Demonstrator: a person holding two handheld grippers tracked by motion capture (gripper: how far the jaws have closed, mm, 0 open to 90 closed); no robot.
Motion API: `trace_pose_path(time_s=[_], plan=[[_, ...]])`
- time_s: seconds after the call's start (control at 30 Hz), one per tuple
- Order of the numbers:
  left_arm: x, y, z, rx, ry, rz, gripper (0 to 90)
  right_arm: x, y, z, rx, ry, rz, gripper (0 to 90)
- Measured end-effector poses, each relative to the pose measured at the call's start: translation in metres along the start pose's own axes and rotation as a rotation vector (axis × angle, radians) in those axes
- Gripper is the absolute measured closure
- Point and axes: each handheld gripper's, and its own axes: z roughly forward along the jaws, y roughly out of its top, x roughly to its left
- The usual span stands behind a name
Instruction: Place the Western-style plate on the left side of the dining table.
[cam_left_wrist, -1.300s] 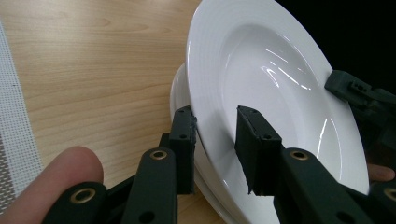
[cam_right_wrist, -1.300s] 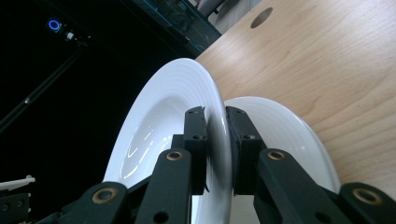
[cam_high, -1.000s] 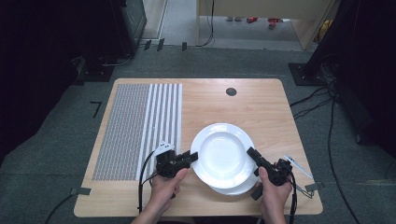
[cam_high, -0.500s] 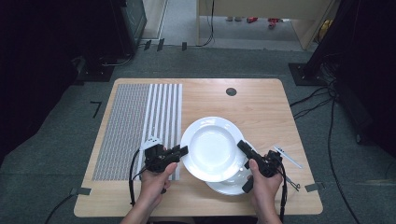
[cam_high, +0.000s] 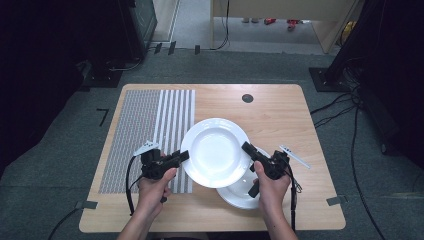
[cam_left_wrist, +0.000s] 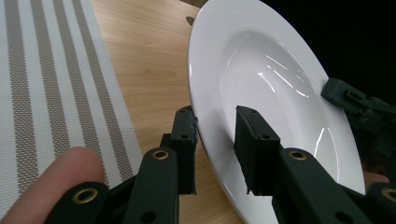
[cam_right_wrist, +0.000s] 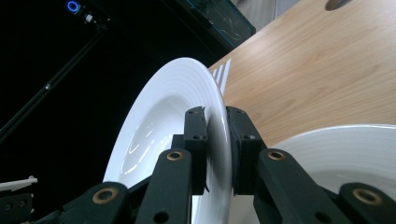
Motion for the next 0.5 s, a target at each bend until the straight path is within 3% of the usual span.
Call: trace_pose_path(time_s=[0.5], plan=[[0.025,0.014,-0.02,-0.037,0.04,-0.05,71.5,0.021,-0.005,0.036,0.034,0.026,-0.004,80.8]])
